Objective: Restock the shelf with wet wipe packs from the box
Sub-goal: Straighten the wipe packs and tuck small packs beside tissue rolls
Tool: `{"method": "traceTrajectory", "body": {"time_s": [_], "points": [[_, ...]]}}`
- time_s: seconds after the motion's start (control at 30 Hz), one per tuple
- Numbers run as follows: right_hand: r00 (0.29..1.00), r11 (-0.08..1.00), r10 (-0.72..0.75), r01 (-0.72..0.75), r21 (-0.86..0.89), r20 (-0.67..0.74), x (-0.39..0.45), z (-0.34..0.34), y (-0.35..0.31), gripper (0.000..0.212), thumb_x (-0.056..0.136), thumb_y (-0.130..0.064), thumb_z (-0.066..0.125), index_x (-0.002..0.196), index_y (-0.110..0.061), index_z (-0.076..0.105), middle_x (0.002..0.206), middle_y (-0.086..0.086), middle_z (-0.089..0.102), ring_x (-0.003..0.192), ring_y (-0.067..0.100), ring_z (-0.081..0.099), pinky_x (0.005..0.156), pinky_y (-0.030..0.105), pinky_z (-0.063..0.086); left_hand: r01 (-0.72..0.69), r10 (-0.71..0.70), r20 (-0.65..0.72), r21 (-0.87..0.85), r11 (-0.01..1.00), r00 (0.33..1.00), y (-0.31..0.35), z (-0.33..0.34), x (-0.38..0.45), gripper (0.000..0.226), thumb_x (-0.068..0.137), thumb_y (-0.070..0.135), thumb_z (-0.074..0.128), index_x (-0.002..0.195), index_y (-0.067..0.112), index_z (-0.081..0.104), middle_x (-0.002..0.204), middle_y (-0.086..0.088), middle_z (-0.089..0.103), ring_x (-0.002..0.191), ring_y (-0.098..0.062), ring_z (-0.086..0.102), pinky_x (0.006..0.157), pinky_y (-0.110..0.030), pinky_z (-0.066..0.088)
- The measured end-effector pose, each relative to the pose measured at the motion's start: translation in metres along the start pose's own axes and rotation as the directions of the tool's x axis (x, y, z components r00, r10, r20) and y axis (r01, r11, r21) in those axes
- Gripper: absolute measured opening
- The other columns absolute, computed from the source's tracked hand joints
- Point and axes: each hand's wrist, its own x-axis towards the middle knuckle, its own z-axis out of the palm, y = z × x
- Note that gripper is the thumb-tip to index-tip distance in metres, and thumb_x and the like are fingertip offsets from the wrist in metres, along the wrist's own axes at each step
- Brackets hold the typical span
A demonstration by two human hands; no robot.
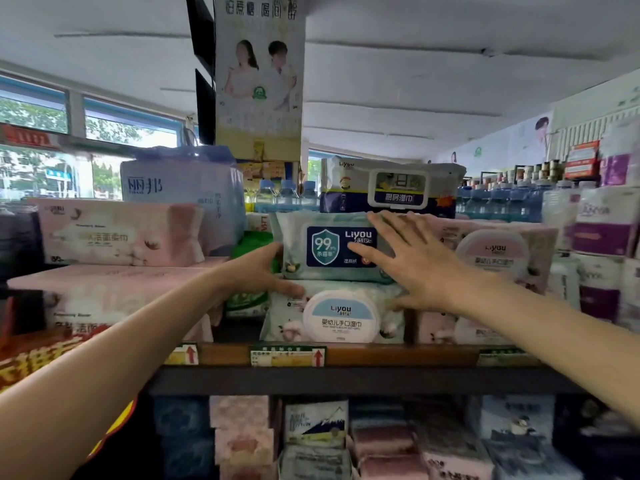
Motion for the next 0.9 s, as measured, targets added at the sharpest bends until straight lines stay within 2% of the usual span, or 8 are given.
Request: {"method": "traceTrajectory", "body": {"time_s": [0.23,0.3,0.4,0.5,0.6,0.67,0.83,0.9], "points": [[0.989,0.990,0.080,-0.093,-0.107,-0.121,0.004,0.011,0.004,0.109,0.078,-0.049,0.065,0.139,-0.035,-0.024,0.153,0.017,-0.020,0.143,0.033,-0.014,0.101,0.050,-0.021,-0.049,0.049,-0.067,0.006,0.999,0.997,0.006,0.009,-0.005,0.071,0.072,0.023,0.076,0.132,0.017,0.040,0.130,-0.001,0.051,0.117,-0.021,0.051,0.105,-0.041,0.040],[0.992,0.992,0.070,-0.081,-0.097,-0.106,0.002,0.011,0.008,0.114,0.073,-0.060,0.062,0.136,-0.037,-0.031,0.152,0.017,-0.023,0.142,0.031,-0.019,0.102,0.050,-0.021,-0.044,0.042,-0.079,-0.025,0.999,0.996,0.007,0.009,-0.011,0.052,0.079,0.023,0.071,0.123,0.016,0.045,0.121,0.000,0.054,0.111,-0.020,0.054,0.096,-0.035,0.045],[0.995,0.998,0.046,-0.050,-0.044,-0.089,-0.003,0.011,0.012,0.110,0.073,-0.067,0.054,0.134,-0.040,-0.034,0.153,0.014,-0.022,0.141,0.029,-0.021,0.102,0.049,-0.023,0.037,-0.075,-0.136,-0.264,0.964,0.988,0.000,0.003,-0.019,0.024,0.086,0.022,0.061,0.106,0.014,0.050,0.112,-0.006,0.057,0.100,-0.023,0.060,0.085,-0.038,0.053],[0.989,0.998,0.038,-0.032,0.048,-0.140,0.000,-0.002,0.018,0.092,0.080,-0.066,0.045,0.146,-0.034,-0.011,0.156,0.011,-0.007,0.145,0.028,-0.006,0.105,0.043,-0.020,0.119,-0.193,-0.126,-0.444,0.888,0.973,-0.006,-0.004,-0.019,0.032,0.085,0.014,0.062,0.113,0.012,0.046,0.113,-0.009,0.056,0.100,-0.028,0.061,0.087,-0.043,0.054],[0.992,0.997,0.064,-0.059,0.050,-0.108,0.009,-0.011,0.017,0.099,0.081,-0.059,0.053,0.146,-0.029,-0.016,0.156,0.012,-0.006,0.145,0.028,-0.004,0.111,0.048,-0.015,0.122,-0.141,-0.165,-0.124,0.985,0.976,0.002,0.003,-0.014,0.021,0.089,0.015,0.058,0.107,0.005,0.060,0.097,-0.008,0.063,0.083,-0.018,0.060,0.074,-0.029,0.051],[0.996,0.997,0.070,-0.068,0.035,-0.056,0.015,-0.010,0.009,0.106,0.080,-0.056,0.057,0.145,-0.026,-0.021,0.156,0.014,-0.004,0.145,0.031,0.001,0.115,0.053,-0.008,0.115,-0.089,-0.244,0.092,0.989,0.966,0.011,0.006,-0.009,0.019,0.090,0.014,0.054,0.101,0.002,0.065,0.093,-0.008,0.062,0.080,-0.016,0.054,0.073,-0.027,0.043],[0.988,0.993,0.115,-0.110,0.048,-0.100,0.024,-0.012,-0.009,0.109,0.080,-0.049,0.062,0.144,-0.024,-0.022,0.154,0.018,0.006,0.139,0.044,0.013,0.112,0.058,0.001,0.164,-0.145,-0.243,0.062,0.985,0.959,0.005,0.000,-0.001,0.018,0.091,0.006,0.048,0.075,0.011,0.051,0.080,-0.003,0.055,0.070,-0.015,0.058,0.063,-0.024,0.051],[0.984,0.988,0.142,-0.134,0.077,-0.109,0.028,-0.015,-0.014,0.111,0.078,-0.048,0.065,0.145,-0.025,-0.020,0.152,0.019,0.010,0.137,0.046,0.016,0.112,0.059,0.008,0.172,-0.157,-0.233,0.042,0.984,0.960,-0.001,-0.003,0.001,0.020,0.091,0.004,0.048,0.073,0.014,0.049,0.081,-0.005,0.057,0.075,-0.020,0.062,0.068,-0.029,0.054]]}}
